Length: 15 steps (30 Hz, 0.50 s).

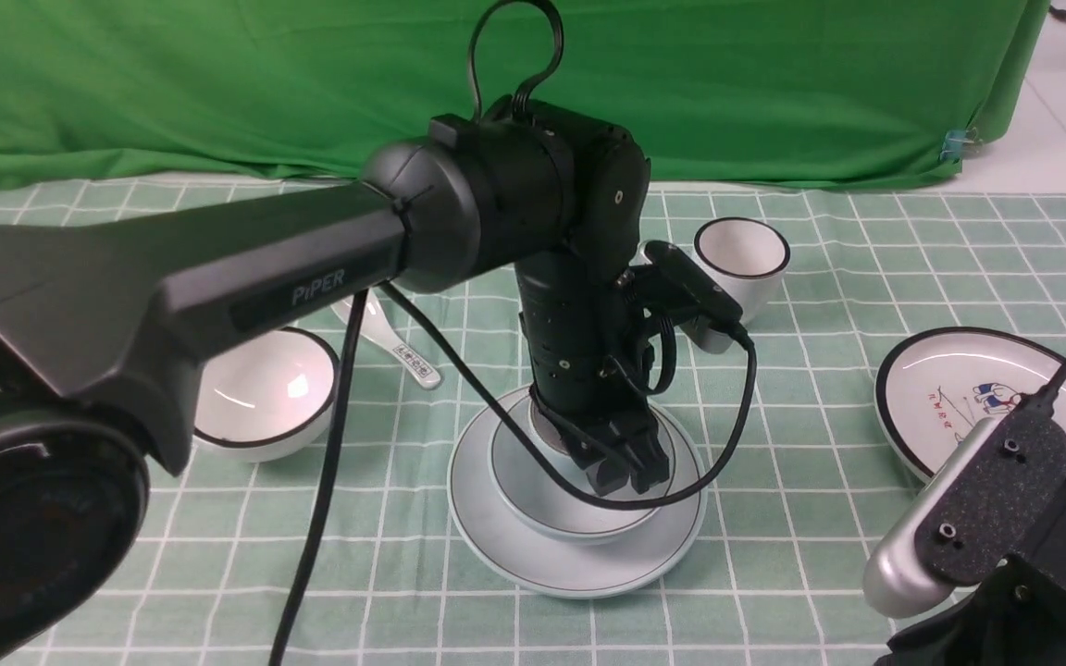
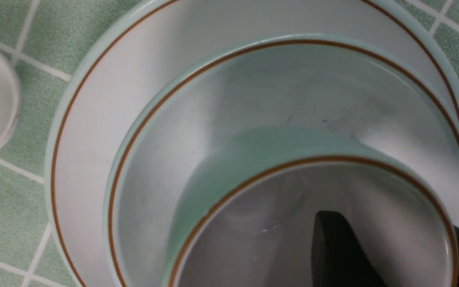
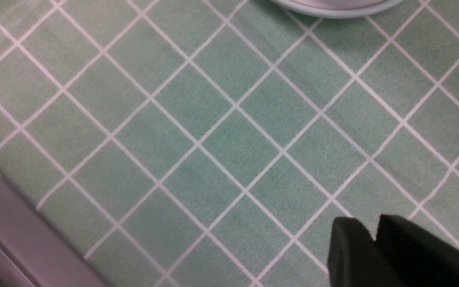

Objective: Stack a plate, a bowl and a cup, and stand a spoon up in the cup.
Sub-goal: Use the left arm to put the blue teacup into the blue rice bowl in the middle

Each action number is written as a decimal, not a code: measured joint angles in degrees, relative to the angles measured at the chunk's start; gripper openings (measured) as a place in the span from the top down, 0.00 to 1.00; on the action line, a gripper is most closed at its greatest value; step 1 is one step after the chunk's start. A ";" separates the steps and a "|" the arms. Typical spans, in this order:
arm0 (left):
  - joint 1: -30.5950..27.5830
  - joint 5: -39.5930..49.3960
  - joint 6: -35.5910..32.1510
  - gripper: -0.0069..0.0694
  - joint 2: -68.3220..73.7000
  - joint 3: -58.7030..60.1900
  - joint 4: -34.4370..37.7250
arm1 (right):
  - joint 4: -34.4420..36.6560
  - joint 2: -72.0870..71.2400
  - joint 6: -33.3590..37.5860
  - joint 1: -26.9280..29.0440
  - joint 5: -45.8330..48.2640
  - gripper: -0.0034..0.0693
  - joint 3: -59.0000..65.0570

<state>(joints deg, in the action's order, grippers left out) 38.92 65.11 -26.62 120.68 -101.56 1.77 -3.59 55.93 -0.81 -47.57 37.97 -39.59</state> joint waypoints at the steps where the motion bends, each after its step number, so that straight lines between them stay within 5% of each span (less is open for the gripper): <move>1: 0.00 0.02 0.00 0.55 -0.30 0.00 0.00 | 0.00 0.00 0.00 0.00 -0.56 0.75 0.00; 7: 0.00 0.43 0.00 0.39 -2.45 -0.04 1.48 | 0.00 0.00 -1.41 0.00 -2.18 0.65 0.00; 9: 0.00 1.03 1.02 0.34 -4.50 -0.23 2.10 | 0.00 0.00 -1.65 0.00 -2.32 0.54 -0.38; 15: -0.05 1.24 2.62 0.34 -12.26 -0.60 1.75 | -0.56 0.00 -1.75 0.00 -2.03 0.40 -3.64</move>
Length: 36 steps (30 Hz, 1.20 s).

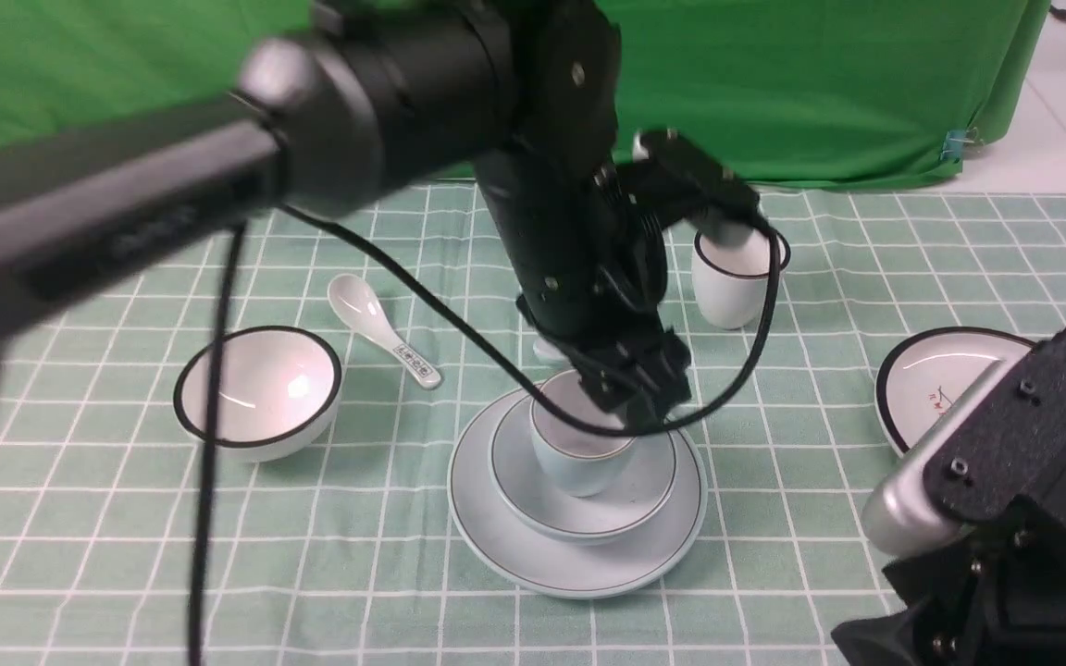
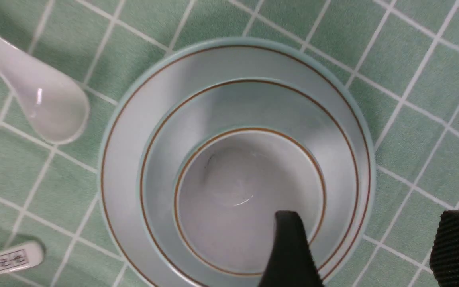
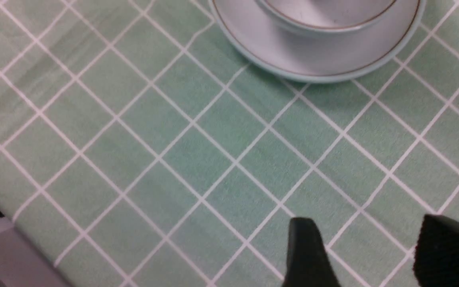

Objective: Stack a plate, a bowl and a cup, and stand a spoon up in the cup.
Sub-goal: Use the left arm to put the blue teacup into the blue rice bowl in the middle, then use the left arm to grab a blue soup spoon

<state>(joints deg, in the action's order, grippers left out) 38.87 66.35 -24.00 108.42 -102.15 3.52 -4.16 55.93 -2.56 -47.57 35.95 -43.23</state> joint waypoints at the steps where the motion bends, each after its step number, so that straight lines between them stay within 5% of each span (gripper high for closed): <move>1: -0.06 0.05 0.06 0.36 -1.16 -0.03 -0.33 | -0.41 0.00 -0.27 0.00 0.11 0.40 -0.59; 7: -1.96 -1.19 5.63 0.62 -5.94 -0.28 -0.78 | -3.45 0.00 -3.45 0.00 3.15 0.44 -2.87; 10: -4.31 -1.28 8.24 0.84 -5.54 -0.28 -0.67 | -5.31 0.00 -5.11 0.00 4.42 0.46 -3.19; 13: -6.46 -1.53 9.02 0.89 -2.89 -1.13 -0.74 | -5.89 0.00 -5.71 0.00 4.73 0.46 -3.19; 26: -8.81 -4.62 11.87 0.87 26.26 -32.03 -6.90 | -6.69 0.00 -5.76 0.00 10.39 0.46 -3.25; 31: -9.25 -6.60 14.05 0.76 31.85 -37.27 -7.55 | -6.74 0.00 -5.51 0.00 14.42 0.46 -3.25; 36: -9.33 -8.80 17.08 0.50 33.04 -38.10 -10.15 | -6.74 0.00 -5.32 0.00 15.63 0.46 -3.25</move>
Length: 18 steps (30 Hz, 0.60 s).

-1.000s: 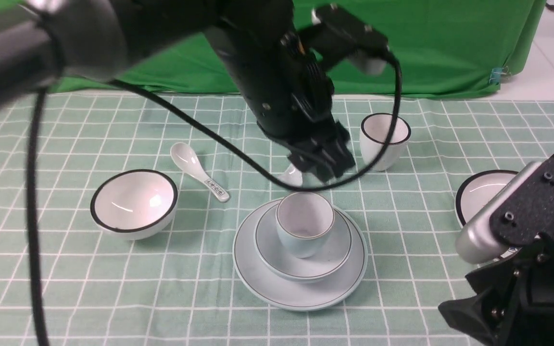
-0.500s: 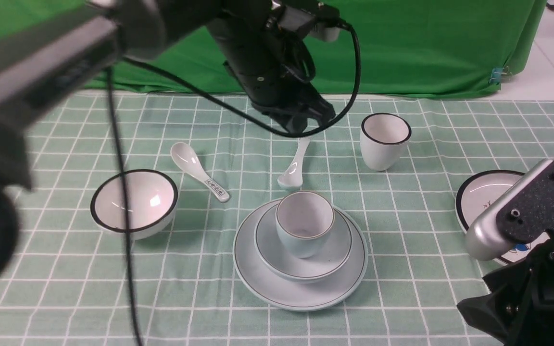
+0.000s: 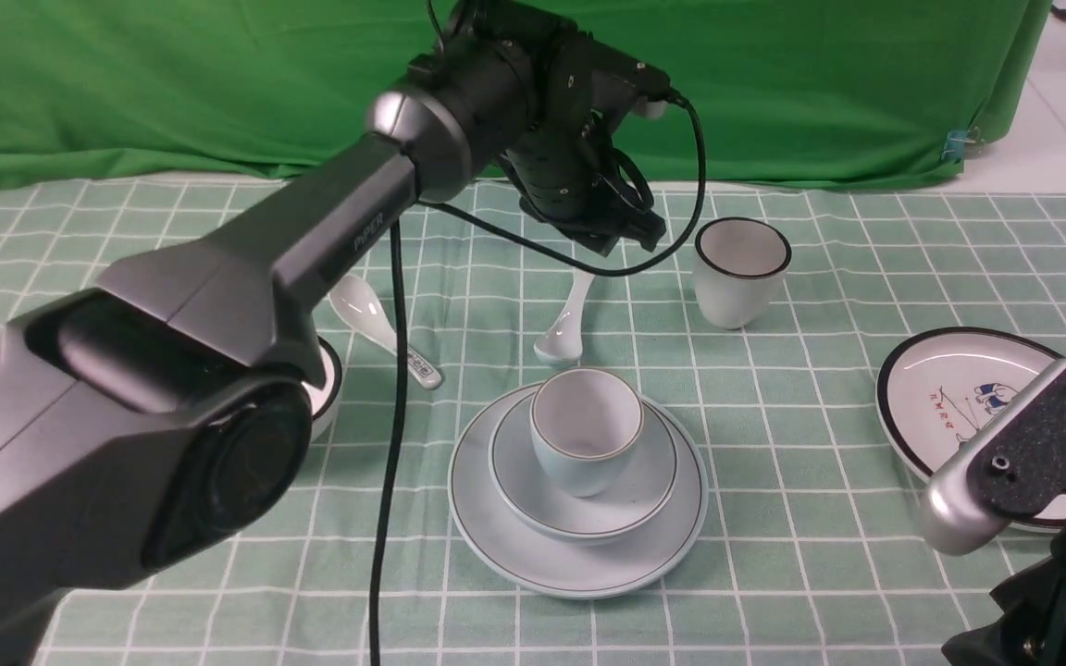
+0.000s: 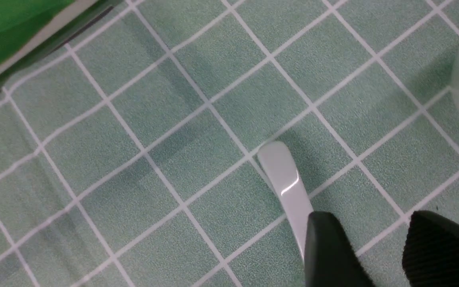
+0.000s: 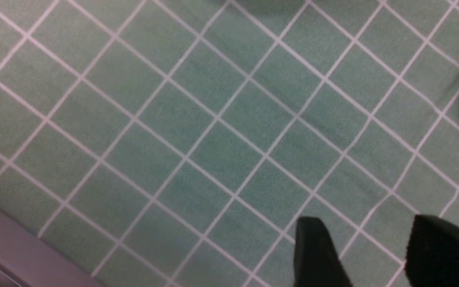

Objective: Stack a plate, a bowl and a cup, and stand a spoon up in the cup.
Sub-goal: Use the left arm to grab a blue soup spoon

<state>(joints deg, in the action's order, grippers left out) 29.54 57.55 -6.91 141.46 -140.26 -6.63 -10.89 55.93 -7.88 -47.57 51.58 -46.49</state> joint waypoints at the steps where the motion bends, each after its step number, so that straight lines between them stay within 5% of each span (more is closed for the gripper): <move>1: 0.00 -0.25 0.28 0.45 0.16 0.00 -0.09 | 0.00 0.00 0.04 0.00 0.08 0.46 0.00; 6: 0.00 -0.37 1.64 0.32 1.82 0.00 -0.09 | 0.00 0.00 0.20 0.00 0.15 0.46 0.00; 18: 0.00 -0.42 2.60 0.30 5.19 0.00 -0.14 | 1.41 0.00 0.25 0.00 0.73 0.46 0.00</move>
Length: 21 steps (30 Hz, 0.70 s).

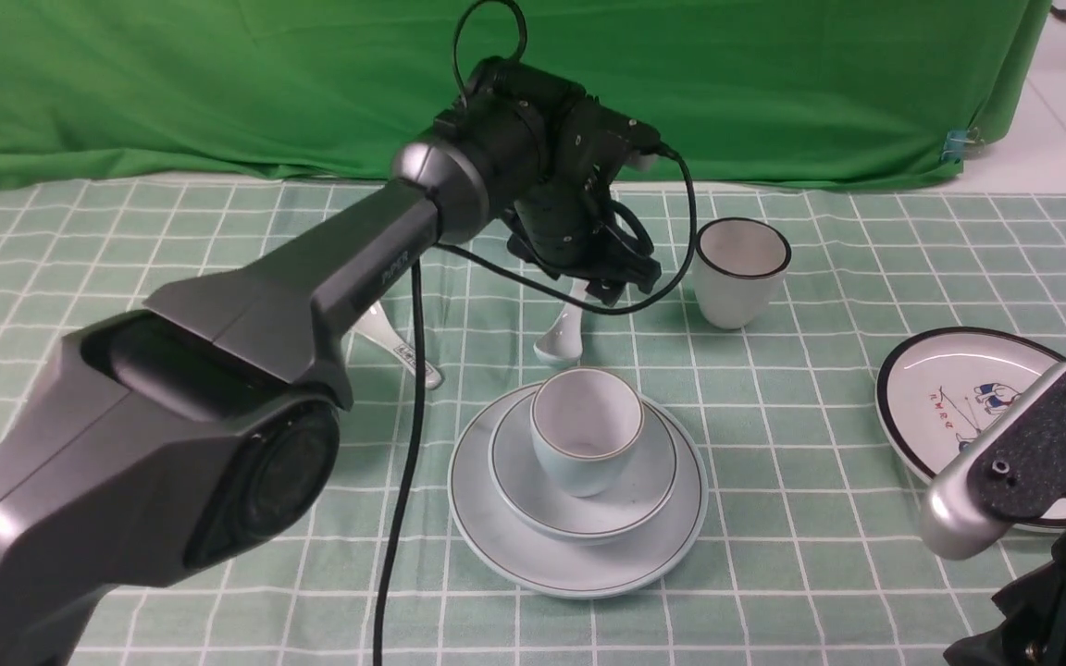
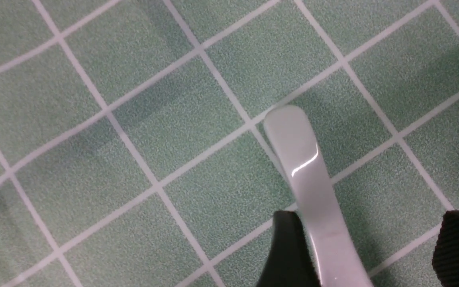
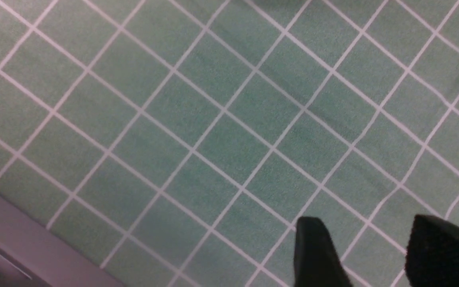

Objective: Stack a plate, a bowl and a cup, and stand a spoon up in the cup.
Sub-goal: Use the left arm to grab a blue soup spoon

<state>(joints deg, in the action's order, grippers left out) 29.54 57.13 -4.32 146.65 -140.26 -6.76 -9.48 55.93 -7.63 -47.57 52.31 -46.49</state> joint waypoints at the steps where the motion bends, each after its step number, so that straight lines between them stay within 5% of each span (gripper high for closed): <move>1: 0.00 -0.07 0.00 0.30 0.12 0.00 0.00 | 0.16 0.00 0.00 0.00 0.07 0.46 0.00; 15: 0.00 -0.38 0.12 0.41 2.50 0.00 0.08 | 0.77 0.00 0.16 0.00 0.07 0.46 0.00; 21: -0.50 -0.49 0.23 0.55 2.64 0.00 1.97 | 1.08 0.00 1.36 0.00 0.23 0.46 0.00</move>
<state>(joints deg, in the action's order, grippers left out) 29.04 56.64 -4.08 149.28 -140.26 -4.79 -8.41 55.93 -6.27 -47.57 52.54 -46.49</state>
